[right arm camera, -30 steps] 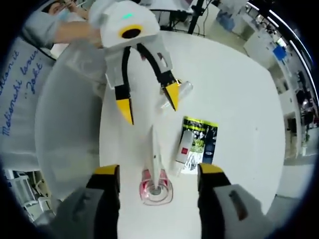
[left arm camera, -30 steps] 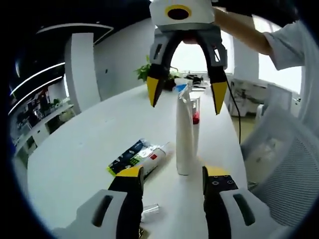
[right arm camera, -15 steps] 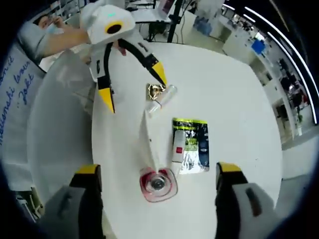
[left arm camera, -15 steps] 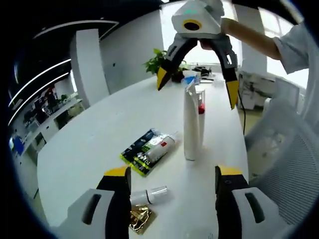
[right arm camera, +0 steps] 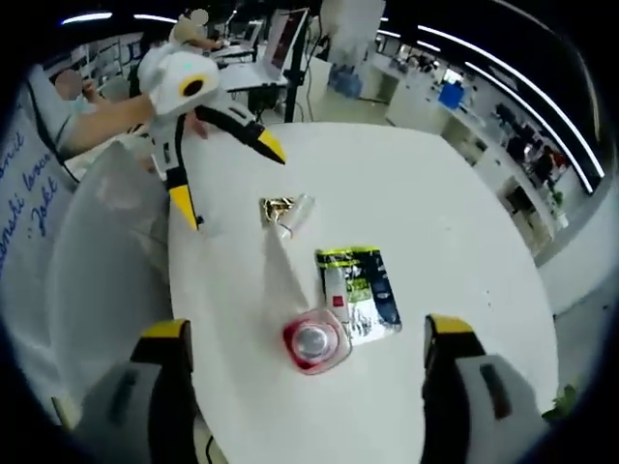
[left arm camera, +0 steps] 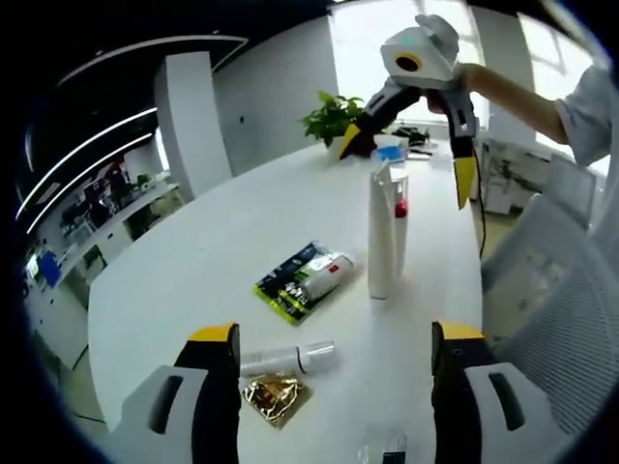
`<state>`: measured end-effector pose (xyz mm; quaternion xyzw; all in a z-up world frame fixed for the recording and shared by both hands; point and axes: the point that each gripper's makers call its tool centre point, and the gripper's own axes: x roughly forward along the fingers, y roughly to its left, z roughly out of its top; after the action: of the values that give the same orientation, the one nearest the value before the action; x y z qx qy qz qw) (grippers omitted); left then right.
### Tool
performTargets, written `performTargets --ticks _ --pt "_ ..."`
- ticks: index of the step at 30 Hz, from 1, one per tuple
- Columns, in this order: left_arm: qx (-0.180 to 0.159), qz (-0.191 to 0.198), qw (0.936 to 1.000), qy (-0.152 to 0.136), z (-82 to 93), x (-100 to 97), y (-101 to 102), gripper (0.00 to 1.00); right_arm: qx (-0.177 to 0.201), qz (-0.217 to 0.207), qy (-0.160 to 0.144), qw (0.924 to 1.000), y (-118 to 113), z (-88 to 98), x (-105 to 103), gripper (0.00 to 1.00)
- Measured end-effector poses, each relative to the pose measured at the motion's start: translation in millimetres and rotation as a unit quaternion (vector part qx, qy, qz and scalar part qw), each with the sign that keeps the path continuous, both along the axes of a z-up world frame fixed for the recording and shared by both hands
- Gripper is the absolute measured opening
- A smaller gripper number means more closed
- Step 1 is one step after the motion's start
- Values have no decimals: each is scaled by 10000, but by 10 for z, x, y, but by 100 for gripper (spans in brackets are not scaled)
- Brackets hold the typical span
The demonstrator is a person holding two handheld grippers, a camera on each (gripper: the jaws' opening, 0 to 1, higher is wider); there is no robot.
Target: Arrange the skincare products in the storage area until every visible bottle or jar stands upright without overlapping.
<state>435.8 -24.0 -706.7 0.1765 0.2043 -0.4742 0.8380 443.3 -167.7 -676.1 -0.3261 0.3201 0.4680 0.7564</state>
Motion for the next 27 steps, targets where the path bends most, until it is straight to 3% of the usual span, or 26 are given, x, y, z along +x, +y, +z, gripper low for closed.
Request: performTargets --ticks 5,12,22,27 --pt "71 106 9999 -22 16 -61 52 87 140 -275 -105 9995 -51 -18 -31 100" --pt "197 326 9993 -54 30 -106 190 93 450 -559 -486 9962 -60 47 -114 100" --pt "361 548 9977 -147 30 -198 362 97 931 -1138 -885 9852 -113 142 -213 100" --pt "130 761 9970 -74 59 -283 420 97 1028 -1304 -909 9819 -129 96 -317 100"
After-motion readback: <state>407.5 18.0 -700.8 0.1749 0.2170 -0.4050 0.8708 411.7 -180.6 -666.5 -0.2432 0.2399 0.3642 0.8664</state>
